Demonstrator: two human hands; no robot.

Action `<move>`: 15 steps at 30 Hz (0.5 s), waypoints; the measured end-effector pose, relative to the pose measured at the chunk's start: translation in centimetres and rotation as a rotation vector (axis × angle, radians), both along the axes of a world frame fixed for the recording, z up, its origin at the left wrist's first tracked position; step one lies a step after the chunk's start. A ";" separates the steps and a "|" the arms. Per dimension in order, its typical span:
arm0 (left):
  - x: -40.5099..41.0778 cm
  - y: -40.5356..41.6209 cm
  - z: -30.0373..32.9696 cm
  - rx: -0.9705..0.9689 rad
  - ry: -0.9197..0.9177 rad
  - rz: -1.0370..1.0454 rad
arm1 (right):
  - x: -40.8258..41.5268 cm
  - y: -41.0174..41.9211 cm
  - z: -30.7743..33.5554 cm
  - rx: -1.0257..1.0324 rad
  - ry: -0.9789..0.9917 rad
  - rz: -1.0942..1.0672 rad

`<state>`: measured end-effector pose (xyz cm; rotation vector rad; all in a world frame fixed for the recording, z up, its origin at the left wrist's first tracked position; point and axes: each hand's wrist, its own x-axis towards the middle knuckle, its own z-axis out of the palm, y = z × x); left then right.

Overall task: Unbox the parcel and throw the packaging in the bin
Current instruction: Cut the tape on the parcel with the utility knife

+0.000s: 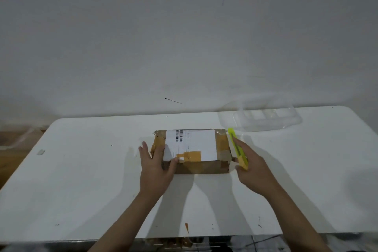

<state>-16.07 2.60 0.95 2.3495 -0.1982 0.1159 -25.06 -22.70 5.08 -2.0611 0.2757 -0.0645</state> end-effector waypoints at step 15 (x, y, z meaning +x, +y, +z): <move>2.7 -8.5 1.5 0.450 -0.205 -0.487 | -0.9 -0.3 1.1 0.409 0.012 -0.155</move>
